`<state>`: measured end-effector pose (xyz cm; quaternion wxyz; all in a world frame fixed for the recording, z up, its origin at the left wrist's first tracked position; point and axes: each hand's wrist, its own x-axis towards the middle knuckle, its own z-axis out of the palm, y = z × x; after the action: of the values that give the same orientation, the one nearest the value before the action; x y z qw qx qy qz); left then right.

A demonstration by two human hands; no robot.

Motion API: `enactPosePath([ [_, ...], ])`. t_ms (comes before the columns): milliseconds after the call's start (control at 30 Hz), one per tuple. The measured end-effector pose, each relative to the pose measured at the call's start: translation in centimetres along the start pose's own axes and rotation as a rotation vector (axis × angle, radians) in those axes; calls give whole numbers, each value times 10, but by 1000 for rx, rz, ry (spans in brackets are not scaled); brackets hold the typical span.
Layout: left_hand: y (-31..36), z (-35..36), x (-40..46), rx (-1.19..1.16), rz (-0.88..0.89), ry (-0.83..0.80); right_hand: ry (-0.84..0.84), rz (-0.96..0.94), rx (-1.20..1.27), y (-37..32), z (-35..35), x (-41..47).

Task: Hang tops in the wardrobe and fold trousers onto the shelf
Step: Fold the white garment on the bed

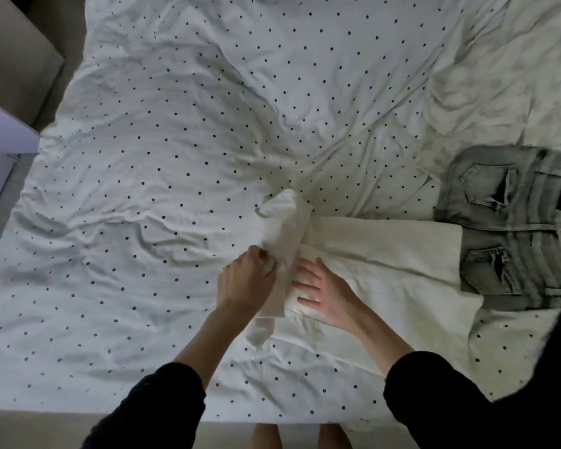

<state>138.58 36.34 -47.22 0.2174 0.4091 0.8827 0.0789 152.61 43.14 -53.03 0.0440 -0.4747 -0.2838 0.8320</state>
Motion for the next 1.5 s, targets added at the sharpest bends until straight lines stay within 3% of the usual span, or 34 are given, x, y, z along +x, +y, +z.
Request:
enactPosePath([
  [100, 32, 42, -9, -149, 250, -280, 235, -31, 10, 5, -44, -12],
  [167, 39, 62, -11, -209, 249, -357, 376, -20, -75, 16, -66, -17],
  [267, 26, 78, 0, -254, 129, -159, 421, -41, -299, 39, -89, -21],
  [367, 6, 89, 6, -57, 147, -103, 530, -149, -563, 54, -100, -21],
  [567, 31, 113, -6, 329, 510, 45, 922, -480, -1393, 47, -158, -14],
  [633, 57, 126, -1, 388, 600, 24, 904, -392, -1575, 24, -179, -16],
  [767, 108, 149, 13, 640, 840, -137, 710, 118, -1896, -17, -199, -25],
  [833, 125, 156, 16, 752, 911, -241, 638, 150, -1924, -28, -201, -24],
  [900, 126, 162, 22, 829, 855, -324, 605, 73, -1895, -38, -206, -24],
  [967, 118, 153, 25, 801, 724, -228, 613, -87, -1860, -49, -210, -26],
  [1067, 101, 137, 28, 648, 634, 78, 685, -324, -1809, -69, -208, -29],
  [1133, 95, 134, 25, 597, 558, 137, 758, -437, -1769, -81, -205, -26],
  [1233, 100, 128, 18, 559, 491, 196, 873, -492, -1801, -95, -213, -16],
  [1400, 97, 114, 25, 516, 375, 317, 986, -298, -1784, -105, -231, 8],
  [1500, 88, 112, 21, 494, 394, 327, 931, -557, -1785, -85, -202, 24],
])
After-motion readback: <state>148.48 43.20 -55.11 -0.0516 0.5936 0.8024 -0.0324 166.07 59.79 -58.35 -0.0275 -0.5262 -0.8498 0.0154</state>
